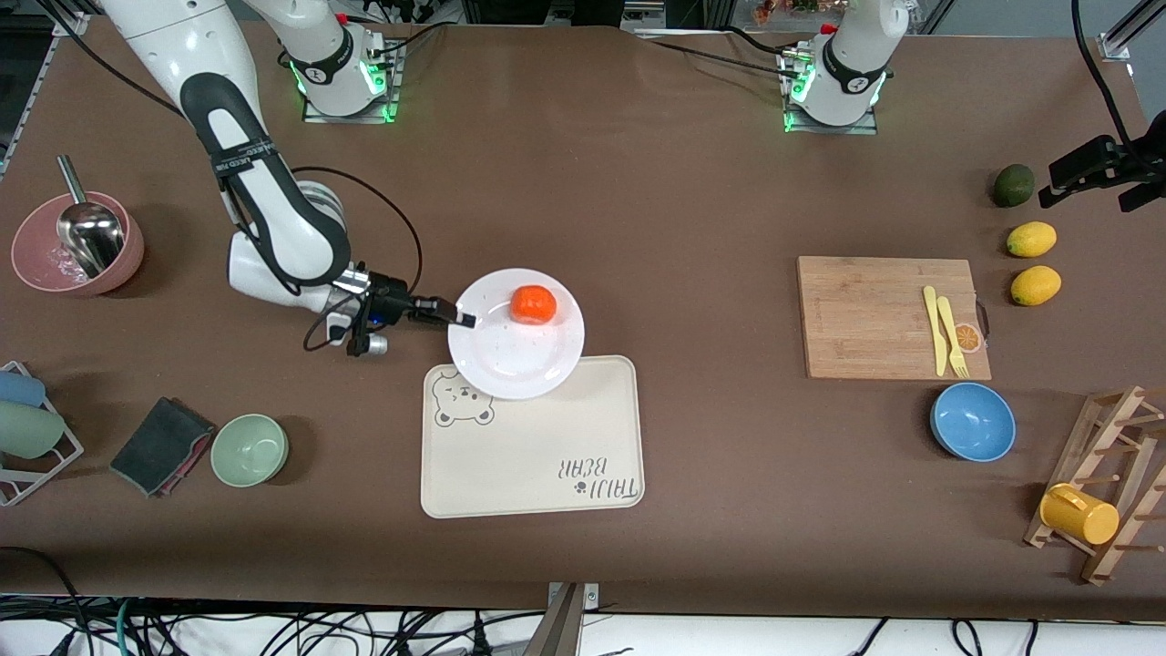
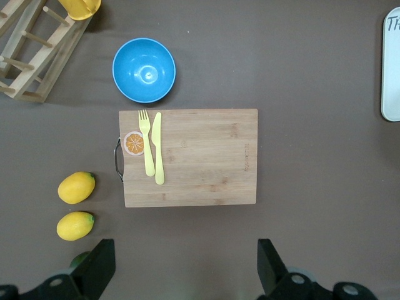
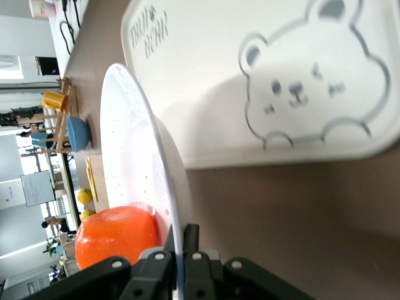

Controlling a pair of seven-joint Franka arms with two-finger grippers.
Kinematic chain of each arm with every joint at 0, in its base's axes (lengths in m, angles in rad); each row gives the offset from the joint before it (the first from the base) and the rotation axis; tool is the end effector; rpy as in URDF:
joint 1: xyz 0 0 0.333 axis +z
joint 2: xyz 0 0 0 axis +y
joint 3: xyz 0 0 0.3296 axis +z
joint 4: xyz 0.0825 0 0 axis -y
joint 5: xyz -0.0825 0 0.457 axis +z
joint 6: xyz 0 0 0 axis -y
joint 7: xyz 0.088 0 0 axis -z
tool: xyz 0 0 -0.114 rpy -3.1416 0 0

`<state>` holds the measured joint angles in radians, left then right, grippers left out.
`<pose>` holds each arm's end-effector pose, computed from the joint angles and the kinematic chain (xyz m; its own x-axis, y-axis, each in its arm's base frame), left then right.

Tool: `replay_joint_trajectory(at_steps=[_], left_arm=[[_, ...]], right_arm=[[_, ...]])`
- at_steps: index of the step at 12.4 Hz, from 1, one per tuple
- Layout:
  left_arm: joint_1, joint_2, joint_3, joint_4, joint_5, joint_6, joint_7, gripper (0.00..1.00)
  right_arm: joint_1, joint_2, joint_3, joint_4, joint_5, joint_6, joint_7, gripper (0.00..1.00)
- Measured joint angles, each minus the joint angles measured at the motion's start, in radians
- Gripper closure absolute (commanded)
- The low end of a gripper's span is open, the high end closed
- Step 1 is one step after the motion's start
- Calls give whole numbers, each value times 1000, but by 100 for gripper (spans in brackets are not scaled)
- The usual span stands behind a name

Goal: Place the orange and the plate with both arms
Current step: 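Lift the plate with the right gripper and carry it over the bear tray, then lower the plate onto the bear tray with the right gripper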

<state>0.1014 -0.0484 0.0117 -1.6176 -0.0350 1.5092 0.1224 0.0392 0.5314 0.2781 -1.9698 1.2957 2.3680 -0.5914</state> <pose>0.6009 0.0642 0.6304 0.9984 -0.0116 -0.0551 -0.0093 -0.9990 0.0426 0.6251 0.2229 0.1560 0.9853 -0.1443 -0.0909 -0.1577 -0.5677 -0.8080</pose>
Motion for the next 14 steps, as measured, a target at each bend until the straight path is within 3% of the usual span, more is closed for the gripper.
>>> replay_joint_trajectory(at_steps=[7,14], left_arm=[[0,2,0,0,0,0,0,0],[-4,2,-3,0,0,0,0,0]], right_arm=[[-10,306,-10,350,-50,-2,62,100],[-9,384,-9,413,-65,-4,29,100]])
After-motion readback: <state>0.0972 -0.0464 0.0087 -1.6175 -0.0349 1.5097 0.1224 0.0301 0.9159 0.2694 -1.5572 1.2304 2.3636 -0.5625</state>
